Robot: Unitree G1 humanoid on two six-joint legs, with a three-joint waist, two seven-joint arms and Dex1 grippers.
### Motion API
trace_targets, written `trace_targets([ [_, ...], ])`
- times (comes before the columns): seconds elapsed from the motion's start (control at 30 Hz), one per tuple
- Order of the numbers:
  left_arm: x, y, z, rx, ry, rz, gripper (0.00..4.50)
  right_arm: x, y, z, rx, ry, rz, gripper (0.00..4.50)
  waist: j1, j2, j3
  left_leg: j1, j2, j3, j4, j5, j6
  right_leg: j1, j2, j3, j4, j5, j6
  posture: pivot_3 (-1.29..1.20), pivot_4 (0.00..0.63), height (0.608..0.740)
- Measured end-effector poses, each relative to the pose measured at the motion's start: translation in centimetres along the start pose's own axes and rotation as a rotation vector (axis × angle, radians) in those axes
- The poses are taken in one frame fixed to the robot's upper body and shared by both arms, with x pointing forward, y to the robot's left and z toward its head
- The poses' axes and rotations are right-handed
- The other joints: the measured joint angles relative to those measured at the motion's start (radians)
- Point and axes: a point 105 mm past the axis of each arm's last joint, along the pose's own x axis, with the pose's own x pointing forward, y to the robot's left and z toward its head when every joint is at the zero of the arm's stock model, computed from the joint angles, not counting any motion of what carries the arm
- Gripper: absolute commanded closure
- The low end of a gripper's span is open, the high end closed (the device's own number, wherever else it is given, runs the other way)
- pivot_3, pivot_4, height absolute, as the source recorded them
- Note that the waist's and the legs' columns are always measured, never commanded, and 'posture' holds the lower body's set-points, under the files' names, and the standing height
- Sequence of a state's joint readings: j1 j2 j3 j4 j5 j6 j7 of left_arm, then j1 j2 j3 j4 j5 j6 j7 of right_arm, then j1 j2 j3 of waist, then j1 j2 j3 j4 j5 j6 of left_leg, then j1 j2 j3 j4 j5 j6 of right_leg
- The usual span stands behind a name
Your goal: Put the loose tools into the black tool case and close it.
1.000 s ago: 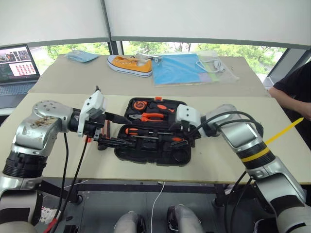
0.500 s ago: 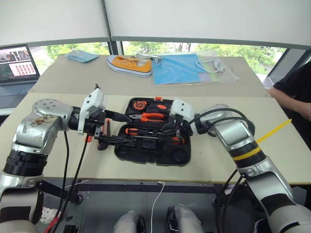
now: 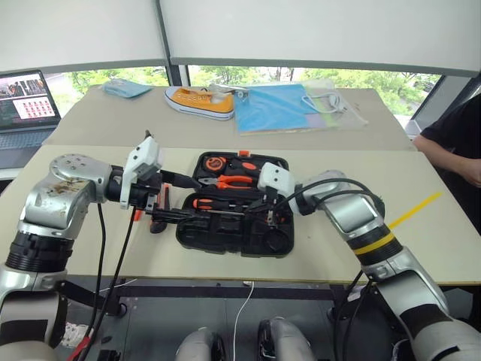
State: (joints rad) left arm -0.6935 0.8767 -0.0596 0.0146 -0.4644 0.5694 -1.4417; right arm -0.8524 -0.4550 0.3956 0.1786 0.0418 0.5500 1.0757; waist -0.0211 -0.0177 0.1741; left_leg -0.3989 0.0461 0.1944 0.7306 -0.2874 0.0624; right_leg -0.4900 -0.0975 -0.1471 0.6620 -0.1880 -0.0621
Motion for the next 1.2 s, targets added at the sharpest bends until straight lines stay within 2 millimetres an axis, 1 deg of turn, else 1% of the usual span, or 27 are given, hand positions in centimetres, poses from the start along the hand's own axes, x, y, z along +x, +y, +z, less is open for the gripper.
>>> trace_targets([
  [0.17,0.0,0.0,0.0,0.001,0.0,0.002,0.0,-0.1,-0.6,-0.3,-0.003,0.009,-0.034,4.46,0.001,0.0,0.0,0.0,0.0,0.0,0.0,0.0,-0.001,0.0,0.0,0.0,0.001,0.0,0.0,0.0,0.15,0.718],
  [0.27,0.0,0.0,0.0,0.002,0.0,0.002,0.0,-0.6,-0.7,0.2,0.027,-0.014,-0.042,4.46,0.001,0.0,0.0,-0.001,0.0,0.0,0.0,0.0,-0.001,-0.001,0.0,0.0,0.001,-0.001,-0.001,0.0,0.15,0.718],
  [0.37,0.0,0.0,0.0,0.005,0.0,0.001,0.0,-1.9,-0.3,1.6,0.016,-0.05,-0.031,4.46,0.002,0.0,0.0,-0.001,0.0,0.0,0.0,0.0,-0.001,-0.001,0.0,0.0,0.001,-0.001,-0.003,0.0,0.15,0.718],
  [0.4,0.0,0.0,0.0,0.005,0.0,0.0,0.0,-2.3,0.1,2.0,0.008,-0.053,-0.013,4.46,0.002,0.0,0.0,-0.001,0.0,0.0,0.0,0.0,-0.001,-0.001,0.001,0.0,0.001,-0.001,-0.003,0.0,0.15,0.718],
  [0.47,0.0,0.0,0.0,0.008,0.0,-0.002,0.0,-2.6,0.9,1.9,0.006,-0.046,0.015,4.46,0.003,0.0,0.0,-0.001,0.001,0.0,0.0,0.0,-0.001,-0.001,0.001,0.0,0.001,-0.001,-0.003,0.0,0.15,0.718],
  [0.53,0.0,0.0,0.1,0.01,0.0,-0.002,0.0,-2.2,1.9,0.9,0.028,-0.032,0.045,4.46,0.003,0.0,0.0,-0.001,0.001,0.0,0.0,0.0,-0.001,-0.001,0.001,0.0,0.001,-0.002,-0.003,0.0,0.15,0.718],
  [0.63,0.0,0.0,0.1,0.02,-0.002,-0.002,0.0,-0.9,2.9,-0.6,0.066,0.0,0.076,4.46,0.0,0.0,0.0,-0.001,0.001,0.0,0.0,0.0,-0.001,-0.001,0.001,0.001,0.001,-0.002,-0.003,0.0,0.15,0.718],
  [0.77,0.0,0.0,0.1,0.02,-0.001,-0.004,0.0,-0.1,2.3,-0.9,0.081,0.009,0.044,4.46,0.0,0.0,0.0,0.0,0.001,0.0,0.0,0.001,-0.001,-0.001,0.001,0.0,0.001,-0.002,-0.003,0.0,0.15,0.718],
  [0.87,-0.1,0.1,0.2,0.024,0.004,-0.002,0.0,0.5,1.7,-0.7,0.084,0.0,0.024,4.46,0.0,0.0,0.0,-0.001,0.001,0.0,0.0,0.001,-0.001,-0.001,0.001,0.0,0.001,-0.002,-0.003,0.0,0.15,0.718],
  [1.0,-0.1,0.2,0.1,0.019,0.006,0.001,0.0,0.7,1.7,-0.8,0.092,-0.005,0.026,4.46,0.002,0.0,0.0,-0.001,0.001,0.0,0.0,0.001,-0.001,-0.001,0.001,0.0,0.001,-0.002,-0.003,0.0,0.15,0.718],
  [1.1,-0.2,0.2,0.1,0.019,0.007,0.0,0.0,0.4,2.0,-0.2,0.096,-0.018,0.041,4.46,0.002,0.0,0.0,-0.001,0.001,0.0,0.0,0.001,-0.001,-0.001,0.001,0.0,0.001,-0.002,-0.003,0.0,0.15,0.718],
  [1.2,-0.2,0.2,0.1,0.018,0.007,-0.001,0.0,-0.3,2.1,0.8,0.092,-0.047,0.055,4.46,0.001,0.0,0.0,-0.001,0.001,0.0,0.0,0.001,-0.001,-0.001,0.001,0.0,0.001,-0.002,-0.003,0.0,0.15,0.718],
])
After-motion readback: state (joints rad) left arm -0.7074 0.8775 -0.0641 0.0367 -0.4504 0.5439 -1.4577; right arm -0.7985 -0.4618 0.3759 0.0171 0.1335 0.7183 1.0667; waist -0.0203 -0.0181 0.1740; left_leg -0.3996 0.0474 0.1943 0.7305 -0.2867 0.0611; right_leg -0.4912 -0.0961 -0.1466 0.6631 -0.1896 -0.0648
